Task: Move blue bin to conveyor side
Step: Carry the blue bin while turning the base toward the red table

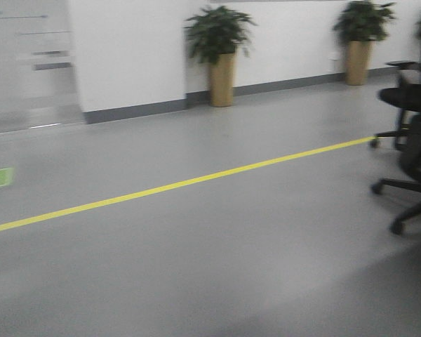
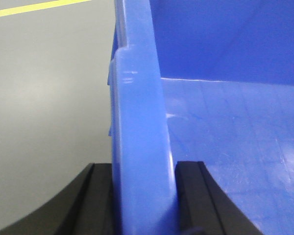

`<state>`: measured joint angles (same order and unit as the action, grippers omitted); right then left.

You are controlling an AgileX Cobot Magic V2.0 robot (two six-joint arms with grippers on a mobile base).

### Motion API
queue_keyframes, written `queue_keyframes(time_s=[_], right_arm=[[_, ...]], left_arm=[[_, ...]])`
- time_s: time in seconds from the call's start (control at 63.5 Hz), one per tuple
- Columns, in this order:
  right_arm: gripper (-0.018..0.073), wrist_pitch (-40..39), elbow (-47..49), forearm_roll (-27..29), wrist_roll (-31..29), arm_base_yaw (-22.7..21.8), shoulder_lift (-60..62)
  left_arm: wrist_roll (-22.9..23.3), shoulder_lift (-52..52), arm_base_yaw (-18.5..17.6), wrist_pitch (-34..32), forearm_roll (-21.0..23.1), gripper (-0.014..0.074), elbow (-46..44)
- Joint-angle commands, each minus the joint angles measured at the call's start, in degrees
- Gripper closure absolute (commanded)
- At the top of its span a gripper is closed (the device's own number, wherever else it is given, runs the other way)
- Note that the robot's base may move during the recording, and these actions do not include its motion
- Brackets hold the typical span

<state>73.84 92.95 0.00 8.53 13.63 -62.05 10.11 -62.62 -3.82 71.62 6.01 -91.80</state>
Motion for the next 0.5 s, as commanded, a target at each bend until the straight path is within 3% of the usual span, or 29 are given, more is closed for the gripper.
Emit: queue_keyframes(time_s=[0.0, 0.488], right_arm=[[0.0639, -5.35, 0.82, -4.76, -0.99, -0.32, 1.05], [0.0639, -5.36, 0.82, -4.62, -0.99, -0.32, 1.05]], left_arm=[[-0.91, 1.19, 0.13, -5.16, -1.94, 0.0615, -0.85], [-0.91, 1.07, 0.13, -5.20, -2.71, 0.0615, -0.85]])
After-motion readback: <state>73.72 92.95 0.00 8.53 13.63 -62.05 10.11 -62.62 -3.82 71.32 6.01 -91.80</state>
